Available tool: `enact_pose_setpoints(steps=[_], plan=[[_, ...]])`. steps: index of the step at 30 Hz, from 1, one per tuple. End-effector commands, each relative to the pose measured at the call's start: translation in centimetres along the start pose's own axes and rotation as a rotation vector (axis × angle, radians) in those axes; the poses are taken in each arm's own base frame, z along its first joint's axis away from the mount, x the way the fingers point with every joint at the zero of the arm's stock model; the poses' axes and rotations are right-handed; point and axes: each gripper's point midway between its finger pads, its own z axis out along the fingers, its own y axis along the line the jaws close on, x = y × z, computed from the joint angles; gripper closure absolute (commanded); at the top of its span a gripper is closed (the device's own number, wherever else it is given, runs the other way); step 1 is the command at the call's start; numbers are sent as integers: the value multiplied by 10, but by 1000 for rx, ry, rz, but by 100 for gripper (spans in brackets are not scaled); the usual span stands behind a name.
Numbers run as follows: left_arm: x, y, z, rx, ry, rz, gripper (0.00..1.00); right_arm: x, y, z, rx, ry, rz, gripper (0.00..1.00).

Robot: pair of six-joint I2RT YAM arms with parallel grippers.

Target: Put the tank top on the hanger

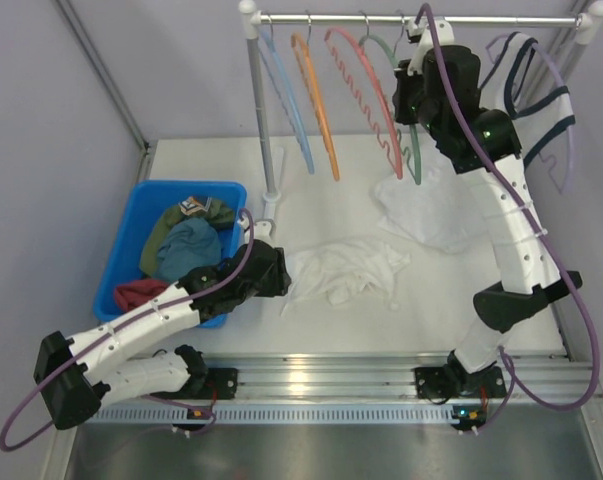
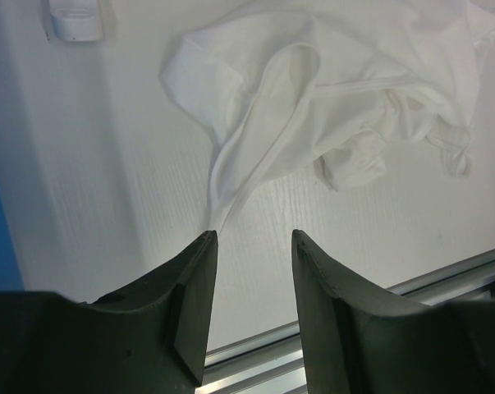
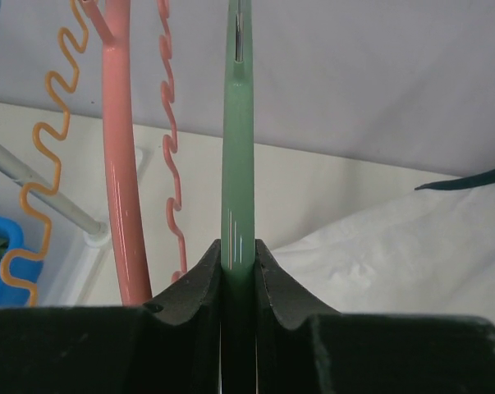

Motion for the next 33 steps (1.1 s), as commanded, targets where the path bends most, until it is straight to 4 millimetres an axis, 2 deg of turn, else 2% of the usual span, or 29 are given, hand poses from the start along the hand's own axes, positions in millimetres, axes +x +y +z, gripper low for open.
enact_pose_setpoints(steps=[1,9,10,19,27,33], plan=[[-7,-7,1,26,-24,-6,53,-27,-2,-15,5,-79,5,100],[-7,-8,3,29,-22,-5,53,-42,-15,-20,66,-143,-3,100],[-7,-8,3,29,-22,-3,53,-50,-16,-23,71,-176,8,100],[-7,-7,2,30,-25,-7,53,-72,-21,-36,78,-283,41,100],[-7,-7,1,31,-30,-5,53,-75,-25,-45,81,-308,22,100],[-5,-7,2,34,-24,0,53,-69,-26,-50,75,-291,19,100]])
